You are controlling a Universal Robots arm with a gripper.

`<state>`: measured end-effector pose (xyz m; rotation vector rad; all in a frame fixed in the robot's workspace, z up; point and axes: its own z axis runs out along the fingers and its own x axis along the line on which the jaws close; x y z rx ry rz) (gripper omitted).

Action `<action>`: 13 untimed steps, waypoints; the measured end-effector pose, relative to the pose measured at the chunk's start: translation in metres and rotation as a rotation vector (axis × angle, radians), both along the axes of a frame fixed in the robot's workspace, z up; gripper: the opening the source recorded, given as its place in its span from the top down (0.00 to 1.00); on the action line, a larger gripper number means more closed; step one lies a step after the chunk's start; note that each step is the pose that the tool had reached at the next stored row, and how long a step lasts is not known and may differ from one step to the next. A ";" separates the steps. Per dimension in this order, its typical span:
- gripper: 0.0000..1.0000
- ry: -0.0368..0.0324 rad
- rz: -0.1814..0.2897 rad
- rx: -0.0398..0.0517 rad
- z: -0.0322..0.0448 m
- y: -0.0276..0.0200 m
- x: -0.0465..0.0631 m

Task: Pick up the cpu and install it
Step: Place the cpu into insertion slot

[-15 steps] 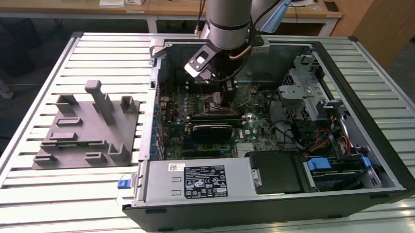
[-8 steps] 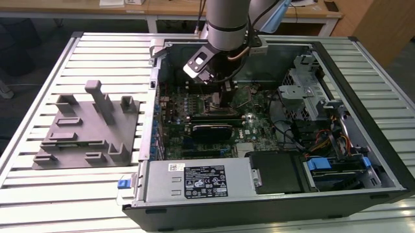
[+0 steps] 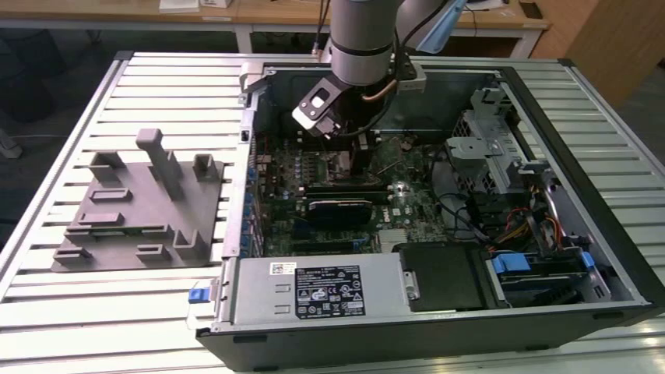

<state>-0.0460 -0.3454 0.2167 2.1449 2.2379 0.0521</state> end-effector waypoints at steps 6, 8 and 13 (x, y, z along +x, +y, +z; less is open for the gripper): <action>0.46 0.0000 0.000 0.0000 -0.0002 0.0001 0.000; 0.46 -0.0001 0.000 0.0002 -0.0005 0.0010 0.000; 0.46 0.0000 0.000 -0.0002 -0.0021 0.0026 -0.001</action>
